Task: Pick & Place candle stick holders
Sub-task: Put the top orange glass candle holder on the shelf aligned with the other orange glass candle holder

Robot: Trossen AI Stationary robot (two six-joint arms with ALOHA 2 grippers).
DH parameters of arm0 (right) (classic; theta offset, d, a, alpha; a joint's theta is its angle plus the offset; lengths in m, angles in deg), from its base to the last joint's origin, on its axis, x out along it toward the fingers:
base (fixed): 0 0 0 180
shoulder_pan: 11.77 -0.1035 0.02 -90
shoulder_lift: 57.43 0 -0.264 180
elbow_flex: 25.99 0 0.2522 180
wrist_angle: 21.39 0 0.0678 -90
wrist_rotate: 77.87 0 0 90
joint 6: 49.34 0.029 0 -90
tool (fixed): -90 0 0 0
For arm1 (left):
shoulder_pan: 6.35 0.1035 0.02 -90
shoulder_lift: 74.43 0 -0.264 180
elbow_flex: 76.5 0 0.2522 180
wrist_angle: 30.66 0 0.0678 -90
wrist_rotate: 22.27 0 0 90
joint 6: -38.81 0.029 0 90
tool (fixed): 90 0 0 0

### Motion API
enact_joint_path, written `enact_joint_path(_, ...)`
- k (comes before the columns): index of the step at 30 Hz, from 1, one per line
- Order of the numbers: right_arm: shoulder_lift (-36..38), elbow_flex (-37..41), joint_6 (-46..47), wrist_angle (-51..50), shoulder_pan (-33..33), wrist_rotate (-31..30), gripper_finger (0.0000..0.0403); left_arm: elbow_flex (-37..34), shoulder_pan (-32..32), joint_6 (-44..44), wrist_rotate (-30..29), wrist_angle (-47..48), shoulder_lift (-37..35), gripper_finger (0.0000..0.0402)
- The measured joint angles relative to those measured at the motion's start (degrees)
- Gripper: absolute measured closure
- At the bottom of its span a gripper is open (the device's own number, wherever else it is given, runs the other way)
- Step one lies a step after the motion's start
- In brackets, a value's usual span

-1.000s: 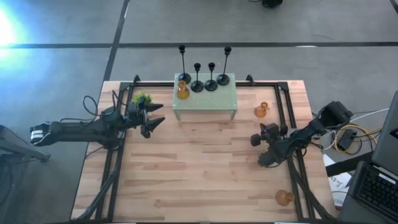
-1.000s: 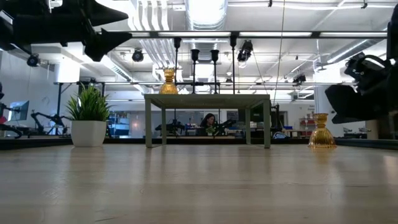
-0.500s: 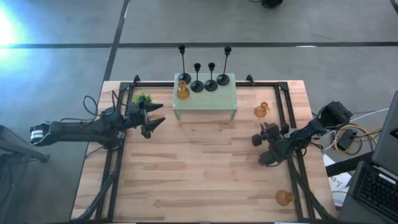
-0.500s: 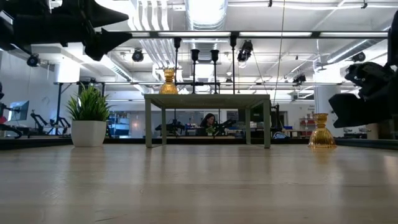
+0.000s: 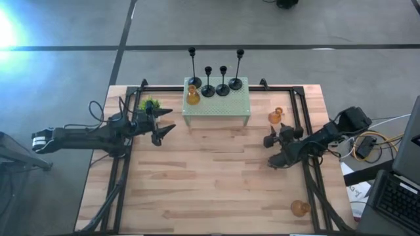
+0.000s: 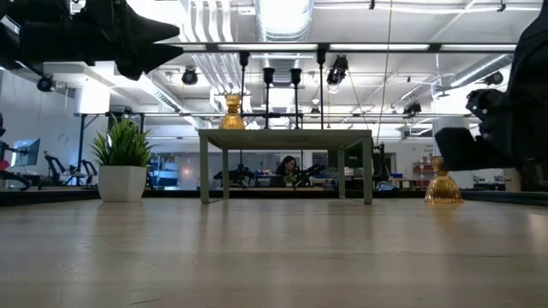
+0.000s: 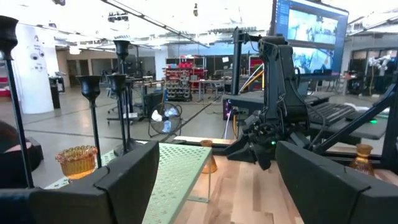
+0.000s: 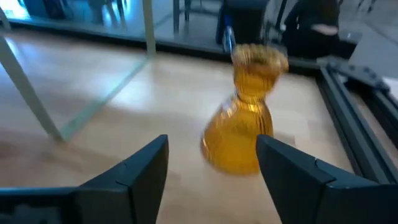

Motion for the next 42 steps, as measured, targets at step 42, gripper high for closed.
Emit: enact_joint_path(42, 0.07, -0.22, -34.42, 28.63, 28.15, 0.18, 0.0122, -0.04, 0.02, -0.06, -3.86, 1.36, 0.02, 0.0076)
